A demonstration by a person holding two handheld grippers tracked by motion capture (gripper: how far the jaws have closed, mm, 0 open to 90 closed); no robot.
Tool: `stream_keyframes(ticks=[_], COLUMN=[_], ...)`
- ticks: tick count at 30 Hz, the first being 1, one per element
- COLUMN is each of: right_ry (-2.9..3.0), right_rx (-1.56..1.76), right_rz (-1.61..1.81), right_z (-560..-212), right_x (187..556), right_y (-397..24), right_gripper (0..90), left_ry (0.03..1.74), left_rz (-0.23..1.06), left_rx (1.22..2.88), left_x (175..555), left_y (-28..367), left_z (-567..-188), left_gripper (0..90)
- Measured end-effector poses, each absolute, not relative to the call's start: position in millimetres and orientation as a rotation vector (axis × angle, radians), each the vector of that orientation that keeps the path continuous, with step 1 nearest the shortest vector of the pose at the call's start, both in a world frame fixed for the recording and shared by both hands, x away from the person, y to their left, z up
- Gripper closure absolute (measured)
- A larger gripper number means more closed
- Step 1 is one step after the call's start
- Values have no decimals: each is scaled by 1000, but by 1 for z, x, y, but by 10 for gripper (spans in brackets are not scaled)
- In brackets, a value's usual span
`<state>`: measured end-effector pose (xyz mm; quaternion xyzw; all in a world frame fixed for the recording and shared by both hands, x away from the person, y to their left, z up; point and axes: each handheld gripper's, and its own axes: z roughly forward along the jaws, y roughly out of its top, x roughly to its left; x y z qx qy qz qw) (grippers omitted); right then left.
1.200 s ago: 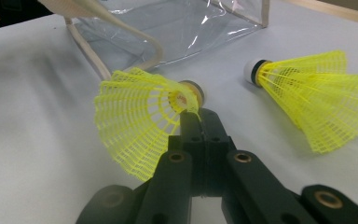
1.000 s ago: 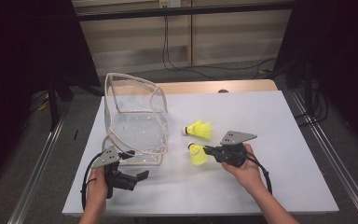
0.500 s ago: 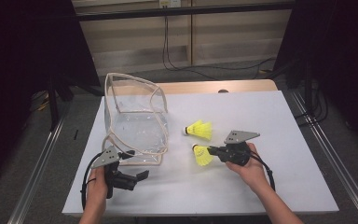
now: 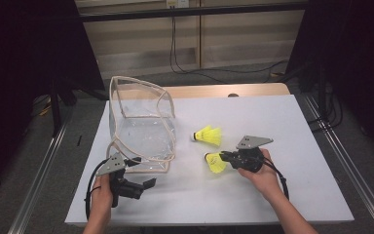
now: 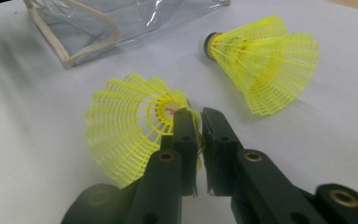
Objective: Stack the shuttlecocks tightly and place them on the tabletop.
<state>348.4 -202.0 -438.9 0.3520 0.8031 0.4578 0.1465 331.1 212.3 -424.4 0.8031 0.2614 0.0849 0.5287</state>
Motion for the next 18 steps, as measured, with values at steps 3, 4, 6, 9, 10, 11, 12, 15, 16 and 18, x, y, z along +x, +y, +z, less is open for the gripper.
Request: stream_keyframes(ticks=[3, 4, 6, 9, 10, 11, 12, 15, 16, 18], right_ry=[2300, 2298, 2293, 2282, 2279, 2276, 2270, 2262, 2262, 2257], right_rx=[1021, 1022, 1026, 1036, 1042, 1042, 1050, 1056, 1053, 1063], right_rz=[1306, 1302, 1301, 1299, 1293, 1290, 1288, 1276, 1276, 1264], right_z=[-439, -440, -440, -440, -441, -441, -441, -441, -442, -442], right_x=[349, 349, 349, 349, 349, 349, 349, 349, 349, 349], right_y=[-204, -204, -204, -205, -205, -206, -206, -207, -208, -209], right_gripper=[825, 825, 806, 770, 766, 747, 732, 708, 707, 687], left_ry=[626, 626, 623, 621, 623, 625, 626, 623, 624, 625], left_rz=[204, 205, 204, 206, 207, 206, 207, 207, 209, 208], left_rx=[1917, 1917, 1918, 1920, 1920, 1918, 1916, 1915, 1916, 1914], left_x=[331, 331, 331, 331, 331, 331, 331, 331, 331, 331], left_y=[213, 213, 213, 213, 213, 213, 213, 213, 213, 213], left_z=[-424, -424, -424, -424, -424, -424, -424, -424, -424, -424], left_gripper=[32, 32, 32, 32, 32, 32, 32, 32, 32, 32])
